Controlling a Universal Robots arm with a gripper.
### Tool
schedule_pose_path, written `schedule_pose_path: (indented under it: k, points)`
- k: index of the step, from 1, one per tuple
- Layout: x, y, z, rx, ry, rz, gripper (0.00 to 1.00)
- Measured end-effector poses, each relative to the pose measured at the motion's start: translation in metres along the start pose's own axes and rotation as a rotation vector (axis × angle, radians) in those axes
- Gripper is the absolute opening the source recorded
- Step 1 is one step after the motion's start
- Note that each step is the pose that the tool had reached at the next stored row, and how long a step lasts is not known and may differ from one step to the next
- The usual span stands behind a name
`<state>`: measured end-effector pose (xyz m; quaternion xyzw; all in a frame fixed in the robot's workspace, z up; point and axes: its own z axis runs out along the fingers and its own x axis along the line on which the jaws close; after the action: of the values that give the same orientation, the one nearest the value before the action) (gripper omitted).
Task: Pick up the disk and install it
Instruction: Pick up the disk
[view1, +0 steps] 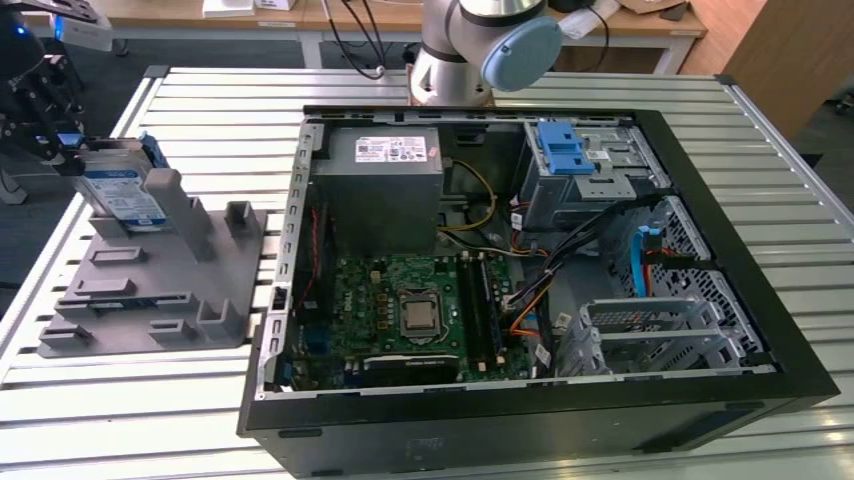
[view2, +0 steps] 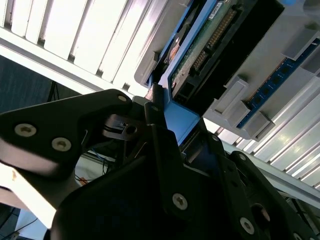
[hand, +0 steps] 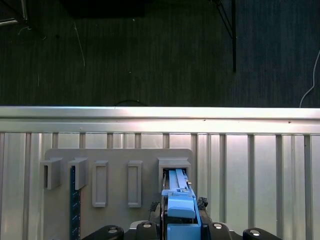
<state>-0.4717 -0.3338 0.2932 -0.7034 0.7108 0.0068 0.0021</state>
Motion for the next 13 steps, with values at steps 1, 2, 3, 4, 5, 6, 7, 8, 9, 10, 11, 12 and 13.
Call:
schedule_pose_path:
  k: [1,2,3,4,5,6,7,8,9,10,11,12,13]
  points:
    - [0.0000,0.0000,0.0000,0.0000,0.0000,0.000,0.36]
    - [0.0000,0.0000,0.0000,0.0000,0.0000,0.000,0.36]
    - [0.0000,0.0000,0.0000,0.0000,0.0000,0.000,0.36]
    - [0.0000,0.0000,0.0001,0.0000,0.0000,0.000,0.36]
    - [0.0000,0.0000,0.0002,0.0000,0.0000,0.000,0.36]
    - [0.0000,0.0000,0.0002,0.0000,0.0000,0.000,0.36]
    - [0.0000,0.0000,0.0002,0.0000,0.0000,0.000,0.36]
    - [0.0000,0.0000,0.0002,0.0000,0.0000,0.000,0.36]
    - [0.0000,0.0000,0.0002,0.0000,0.0000,0.000,0.36]
    - [0.0000,0.0000,0.0002,0.0002,-0.0001,0.000,0.36]
    - [0.0000,0.0000,-0.0001,0.0002,-0.0001,0.000,0.36]
    - [0.0000,0.0000,-0.0007,0.0002,-0.0001,0.000,0.36]
    - [0.0000,0.0000,-0.0014,0.0002,0.0000,0.000,0.36]
